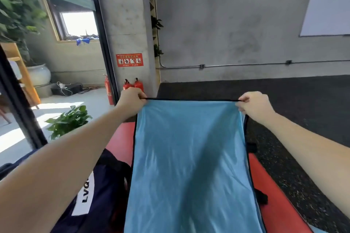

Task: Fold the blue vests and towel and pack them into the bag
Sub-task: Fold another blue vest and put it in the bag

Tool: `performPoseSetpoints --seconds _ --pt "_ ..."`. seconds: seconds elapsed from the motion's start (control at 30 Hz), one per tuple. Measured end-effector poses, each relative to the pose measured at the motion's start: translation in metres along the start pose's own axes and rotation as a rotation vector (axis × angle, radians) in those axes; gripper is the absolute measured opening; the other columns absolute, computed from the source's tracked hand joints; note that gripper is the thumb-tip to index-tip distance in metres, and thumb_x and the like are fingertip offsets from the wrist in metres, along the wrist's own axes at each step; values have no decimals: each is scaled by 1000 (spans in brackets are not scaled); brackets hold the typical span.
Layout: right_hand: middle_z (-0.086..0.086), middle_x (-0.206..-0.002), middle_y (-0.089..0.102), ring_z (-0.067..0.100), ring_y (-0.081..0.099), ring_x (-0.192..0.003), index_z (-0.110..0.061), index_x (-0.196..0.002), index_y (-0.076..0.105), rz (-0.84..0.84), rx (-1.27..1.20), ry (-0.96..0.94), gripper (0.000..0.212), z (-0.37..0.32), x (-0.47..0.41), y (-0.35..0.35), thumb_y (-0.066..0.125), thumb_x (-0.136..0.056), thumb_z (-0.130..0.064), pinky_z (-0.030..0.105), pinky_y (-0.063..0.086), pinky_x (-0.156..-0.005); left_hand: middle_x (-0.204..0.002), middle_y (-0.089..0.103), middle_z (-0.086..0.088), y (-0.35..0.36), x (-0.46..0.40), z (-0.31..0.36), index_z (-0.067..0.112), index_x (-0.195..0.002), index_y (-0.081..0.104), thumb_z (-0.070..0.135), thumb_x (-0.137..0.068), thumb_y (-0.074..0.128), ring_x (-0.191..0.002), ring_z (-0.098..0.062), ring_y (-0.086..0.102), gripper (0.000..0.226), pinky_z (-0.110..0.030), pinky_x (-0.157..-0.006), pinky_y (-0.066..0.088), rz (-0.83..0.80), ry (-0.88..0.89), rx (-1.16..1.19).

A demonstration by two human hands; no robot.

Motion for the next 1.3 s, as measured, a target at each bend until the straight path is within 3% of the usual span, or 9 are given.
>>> performPoseSetpoints --seconds 0.1,0.27,0.43,0.63,0.77,0.83,0.9,1.13,1.3 --pt "4 -88 71 20 62 -84 -9 -94 73 181 21 -156 15 -49 -21 -60 70 -91 -24 26 40 -75 -86 65 0 -60 -25 45 15 -87 71 9 -88 67 -84 -17 58 7 -28 -75 41 174 96 71" --pt "-2 -94 64 14 57 -88 -9 -104 72 396 -97 -329 16 -115 -18 -152 65 -96 -21 21 37 -76 -90 65 2 -163 -25 108 12 -101 74 10 -91 62 -86 -13 57 15 -17 -79 37 453 240 122" --pt "-4 -94 64 12 57 -87 -18 -99 67 408 -141 -415 4 -142 32 -196 67 -95 -21 -2 34 -65 -94 72 -2 -217 18 122 13 -100 74 13 -89 66 -90 -21 65 13 -30 -87 51 531 289 135" --pt "-2 -90 72 17 65 -86 -16 -94 74 217 -75 -351 7 -99 120 -156 74 -89 -19 30 45 -79 -86 73 -2 -172 116 64 19 -88 72 5 -84 69 -84 -22 68 15 -40 -84 56 348 184 226" --pt "-6 -81 73 15 69 -83 -22 -82 75 -4 20 -261 13 -32 209 -95 80 -80 -11 26 48 -76 -83 69 3 -94 220 8 19 -88 73 -1 -84 68 -75 -10 62 21 -23 -72 46 177 89 121" --pt "-14 -78 70 11 68 -83 -33 -74 70 -128 95 -207 27 6 251 -66 80 -78 -9 9 40 -70 -74 69 6 -54 272 -19 26 -78 70 -4 -80 68 -68 -8 61 30 -18 -67 40 93 55 98" --pt "-16 -79 69 7 65 -83 -39 -70 64 -201 138 -161 36 41 285 -46 79 -77 -8 4 37 -71 -65 65 11 -23 314 -42 35 -71 63 -7 -74 70 -62 -3 57 42 -16 -67 39 58 45 92" --pt "-12 -82 71 5 65 -83 -41 -71 65 -268 176 -64 33 87 350 -33 78 -77 -11 24 47 -81 -73 68 15 18 391 -60 41 -75 68 1 -78 70 -71 5 60 40 -4 -68 39 -17 -3 93" --pt "-14 -84 71 7 65 -85 -37 -78 70 -264 163 -42 25 84 355 -54 75 -82 -12 22 43 -77 -79 73 16 13 397 -47 31 -87 76 13 -84 69 -79 0 66 20 -21 -79 50 -72 37 88"
Point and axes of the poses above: each hand's wrist, its own x-axis away from the middle knuckle, its own y-axis out of the palm, z = x × y, the point moved 3 cm from there along -x, towards the middle knuckle
